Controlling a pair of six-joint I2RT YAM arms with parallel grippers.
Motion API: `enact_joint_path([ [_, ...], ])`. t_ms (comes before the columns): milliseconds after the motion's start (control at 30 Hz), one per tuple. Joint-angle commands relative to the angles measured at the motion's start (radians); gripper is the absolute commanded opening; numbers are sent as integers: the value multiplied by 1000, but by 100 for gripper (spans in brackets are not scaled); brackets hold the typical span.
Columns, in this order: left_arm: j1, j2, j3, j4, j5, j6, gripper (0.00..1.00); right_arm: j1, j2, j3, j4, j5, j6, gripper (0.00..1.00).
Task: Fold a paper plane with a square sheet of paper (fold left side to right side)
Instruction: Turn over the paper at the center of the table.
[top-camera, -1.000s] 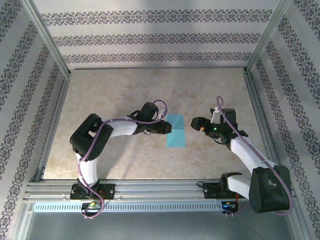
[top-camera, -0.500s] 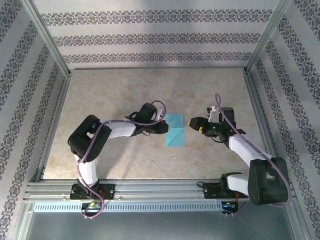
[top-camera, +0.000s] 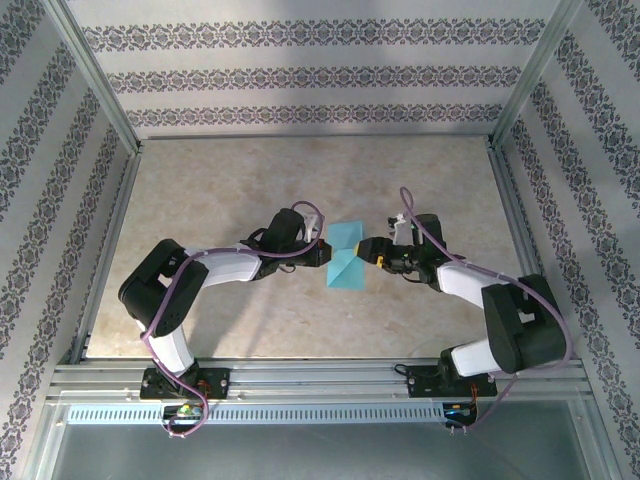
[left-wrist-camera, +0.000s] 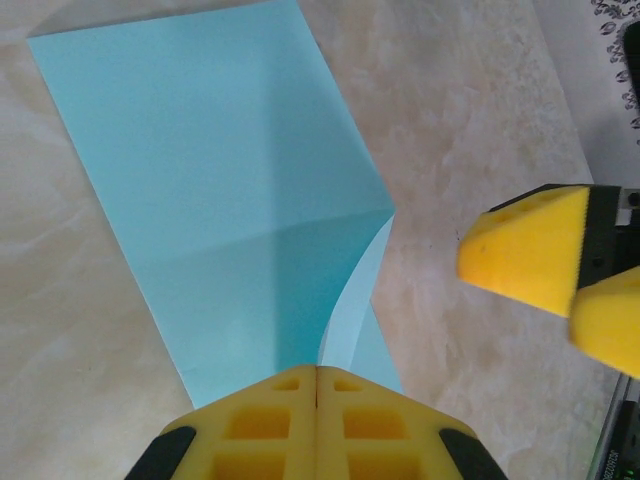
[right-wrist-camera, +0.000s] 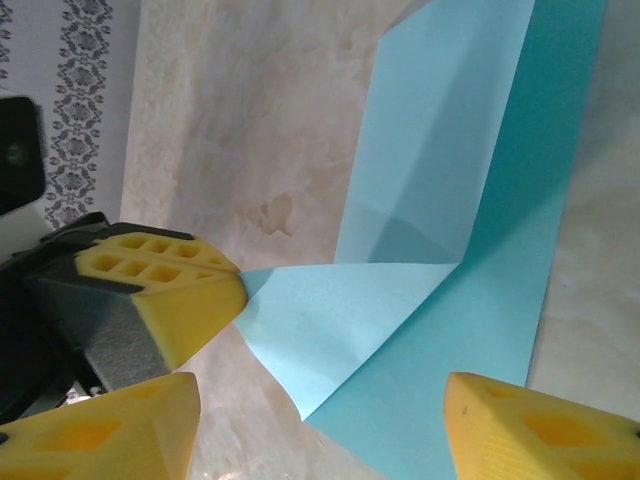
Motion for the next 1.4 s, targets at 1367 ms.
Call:
enact_joint_path([
  [1367,-10,62,-17,58,-59,-47,0,97,297,91,308,56,47,57],
])
